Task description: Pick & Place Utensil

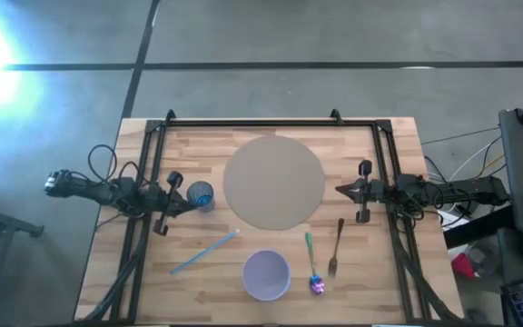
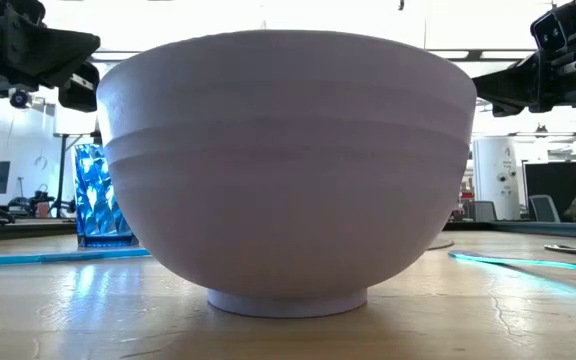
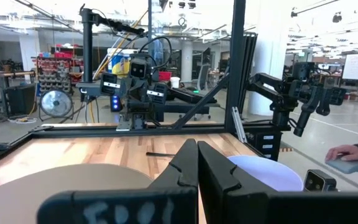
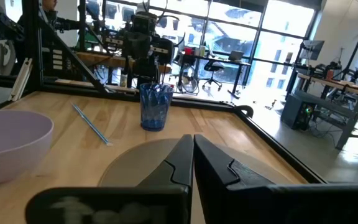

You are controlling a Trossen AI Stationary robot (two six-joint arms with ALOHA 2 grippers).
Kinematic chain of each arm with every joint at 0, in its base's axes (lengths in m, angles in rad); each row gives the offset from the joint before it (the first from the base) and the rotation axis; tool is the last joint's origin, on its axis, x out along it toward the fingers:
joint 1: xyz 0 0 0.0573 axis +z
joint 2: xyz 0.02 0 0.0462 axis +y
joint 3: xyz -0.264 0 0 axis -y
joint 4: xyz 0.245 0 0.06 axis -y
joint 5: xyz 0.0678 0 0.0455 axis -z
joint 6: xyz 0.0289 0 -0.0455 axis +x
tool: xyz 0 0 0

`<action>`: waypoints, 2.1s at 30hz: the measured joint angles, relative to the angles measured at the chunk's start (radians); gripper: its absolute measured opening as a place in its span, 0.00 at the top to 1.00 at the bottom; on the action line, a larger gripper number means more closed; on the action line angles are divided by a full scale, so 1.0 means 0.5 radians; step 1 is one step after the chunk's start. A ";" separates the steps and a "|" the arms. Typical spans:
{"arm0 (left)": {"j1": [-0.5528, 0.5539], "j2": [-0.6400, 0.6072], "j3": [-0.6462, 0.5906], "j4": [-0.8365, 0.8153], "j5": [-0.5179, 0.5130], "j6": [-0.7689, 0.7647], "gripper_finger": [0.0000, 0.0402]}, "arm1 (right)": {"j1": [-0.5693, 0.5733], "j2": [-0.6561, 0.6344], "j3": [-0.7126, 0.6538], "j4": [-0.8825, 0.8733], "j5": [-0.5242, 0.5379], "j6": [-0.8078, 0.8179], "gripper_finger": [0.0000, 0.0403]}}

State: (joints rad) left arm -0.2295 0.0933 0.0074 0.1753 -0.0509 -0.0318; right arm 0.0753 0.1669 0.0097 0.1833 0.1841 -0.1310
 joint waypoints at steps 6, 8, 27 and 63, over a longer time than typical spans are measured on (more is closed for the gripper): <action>0.001 0.000 -0.001 0.033 -0.005 0.006 1.00 | 0.000 0.000 0.000 0.000 0.000 0.000 0.98; 0.001 0.000 -0.001 0.034 -0.005 0.006 1.00 | 0.001 0.001 0.000 0.000 -0.001 0.001 0.98; 0.001 0.017 0.005 0.191 -0.425 0.013 0.63 | 0.001 0.000 0.000 0.000 0.000 0.001 0.98; 0.032 1.311 2.184 -2.688 -1.189 -1.468 0.58 | 0.000 0.000 0.000 0.000 0.000 0.000 0.98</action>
State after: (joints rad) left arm -0.2135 0.7488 1.0994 -1.1686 -0.6456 -0.7658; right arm 0.0755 0.1671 0.0095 0.1833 0.1839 -0.1310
